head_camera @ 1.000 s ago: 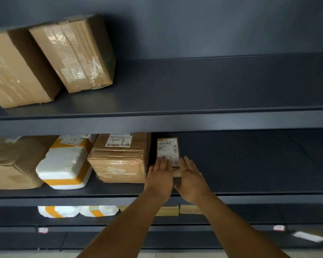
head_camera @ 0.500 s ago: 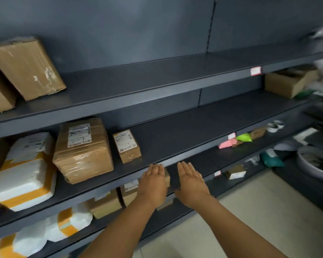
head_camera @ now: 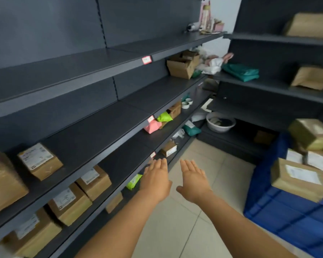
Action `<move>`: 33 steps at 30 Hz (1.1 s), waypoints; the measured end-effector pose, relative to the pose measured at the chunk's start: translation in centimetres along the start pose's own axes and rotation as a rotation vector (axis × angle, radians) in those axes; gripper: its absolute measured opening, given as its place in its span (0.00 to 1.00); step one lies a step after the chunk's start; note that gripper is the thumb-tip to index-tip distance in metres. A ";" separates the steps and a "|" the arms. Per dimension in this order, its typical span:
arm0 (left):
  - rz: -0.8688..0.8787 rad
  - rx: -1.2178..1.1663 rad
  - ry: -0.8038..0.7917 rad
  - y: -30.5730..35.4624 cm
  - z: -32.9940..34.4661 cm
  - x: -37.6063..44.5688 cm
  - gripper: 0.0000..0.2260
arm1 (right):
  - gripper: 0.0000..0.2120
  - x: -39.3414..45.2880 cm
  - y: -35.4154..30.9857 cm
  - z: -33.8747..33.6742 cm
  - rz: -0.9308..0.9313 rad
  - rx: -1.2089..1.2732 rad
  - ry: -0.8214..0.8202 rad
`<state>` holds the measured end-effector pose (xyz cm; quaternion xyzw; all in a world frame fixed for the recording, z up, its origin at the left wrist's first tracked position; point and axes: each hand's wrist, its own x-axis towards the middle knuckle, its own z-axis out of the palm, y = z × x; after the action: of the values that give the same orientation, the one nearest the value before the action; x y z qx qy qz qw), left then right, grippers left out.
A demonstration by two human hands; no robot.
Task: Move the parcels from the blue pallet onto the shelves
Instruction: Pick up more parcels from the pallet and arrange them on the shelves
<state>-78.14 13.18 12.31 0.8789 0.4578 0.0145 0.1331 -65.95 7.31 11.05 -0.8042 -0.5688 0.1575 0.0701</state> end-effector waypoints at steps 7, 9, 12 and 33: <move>0.186 0.011 -0.057 11.2 3.0 2.3 0.34 | 0.43 -3.9 10.8 -2.4 0.190 0.027 0.074; 0.224 0.008 -0.075 14.7 3.9 2.7 0.34 | 0.43 -5.0 14.1 -3.1 0.235 0.042 0.086; 0.269 0.014 -0.106 20.0 5.3 3.4 0.34 | 0.43 -6.7 19.3 -4.3 0.286 0.053 0.091; 0.449 -0.031 -0.214 50.0 14.2 10.5 0.30 | 0.41 -13.4 49.4 -10.4 0.599 0.197 0.196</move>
<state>-29.91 -8.72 9.97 0.9530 0.2338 -0.0425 0.1878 -22.46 -21.54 8.72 -0.9365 -0.2794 0.1475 0.1524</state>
